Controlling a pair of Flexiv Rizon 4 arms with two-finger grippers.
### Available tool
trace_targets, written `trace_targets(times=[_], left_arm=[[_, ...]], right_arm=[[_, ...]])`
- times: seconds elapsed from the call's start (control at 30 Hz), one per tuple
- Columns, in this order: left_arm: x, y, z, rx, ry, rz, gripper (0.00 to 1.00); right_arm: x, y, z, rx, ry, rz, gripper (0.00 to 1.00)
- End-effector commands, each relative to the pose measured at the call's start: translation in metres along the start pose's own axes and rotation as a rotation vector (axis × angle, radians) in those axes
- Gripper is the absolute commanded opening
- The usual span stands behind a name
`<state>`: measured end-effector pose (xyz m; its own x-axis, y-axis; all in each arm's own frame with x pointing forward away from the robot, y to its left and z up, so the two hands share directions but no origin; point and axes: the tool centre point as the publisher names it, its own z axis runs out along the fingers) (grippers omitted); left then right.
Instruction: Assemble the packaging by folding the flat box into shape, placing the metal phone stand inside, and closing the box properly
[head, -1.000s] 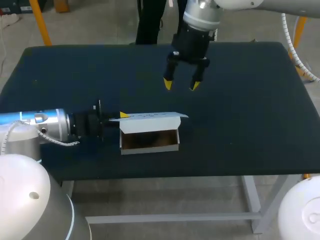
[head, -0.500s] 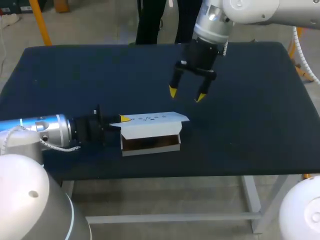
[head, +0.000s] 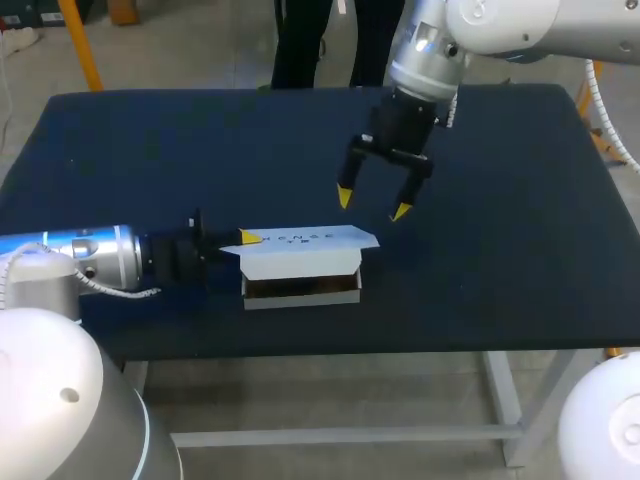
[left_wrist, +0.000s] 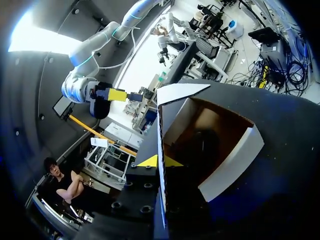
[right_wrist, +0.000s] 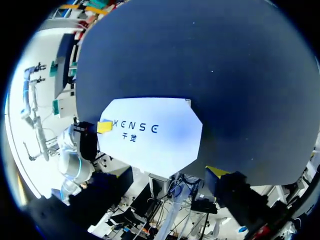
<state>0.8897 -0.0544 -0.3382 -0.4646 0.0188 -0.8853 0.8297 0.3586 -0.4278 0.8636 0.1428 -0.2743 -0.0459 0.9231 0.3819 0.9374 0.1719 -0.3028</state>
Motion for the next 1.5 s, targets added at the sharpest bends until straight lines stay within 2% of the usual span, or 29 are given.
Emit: trace_targets(times=[0.03, 0.1, 0.13, 0.17, 0.23, 0.27, 0.9, 1.5], left_arm=[[0.001, 0.004, 0.0, 0.022, -0.004, 0.003, 0.0], [0.002, 0.004, -0.001, 0.027, -0.006, 0.009, 0.0], [0.002, 0.003, -0.001, 0.024, -0.004, 0.013, 0.0], [0.003, 0.004, 0.0, 0.022, -0.003, 0.015, 0.0], [0.004, 0.004, 0.0, 0.02, -0.001, 0.021, 0.0], [0.004, 0.003, 0.0, 0.02, 0.0, 0.023, 0.0], [0.007, 0.003, 0.001, 0.033, 0.014, 0.037, 0.0], [0.009, 0.003, -0.001, 0.043, 0.015, 0.036, 0.0]], right_arm=[[0.0, 0.004, 0.01, 0.042, 0.002, 0.01, 1.0], [0.0, 0.003, 0.014, 0.048, 0.0, 0.019, 1.0], [0.0, 0.002, 0.015, 0.059, 0.003, 0.019, 0.92], [0.0, 0.002, 0.017, 0.066, 0.003, 0.03, 0.76], [-0.001, 0.001, 0.02, 0.083, 0.01, 0.041, 0.56], [-0.001, 0.001, 0.022, 0.084, 0.006, 0.045, 0.49], [-0.009, 0.002, 0.055, 0.124, 0.02, 0.034, 0.44], [-0.014, 0.003, 0.067, 0.12, 0.015, -0.011, 0.43]])
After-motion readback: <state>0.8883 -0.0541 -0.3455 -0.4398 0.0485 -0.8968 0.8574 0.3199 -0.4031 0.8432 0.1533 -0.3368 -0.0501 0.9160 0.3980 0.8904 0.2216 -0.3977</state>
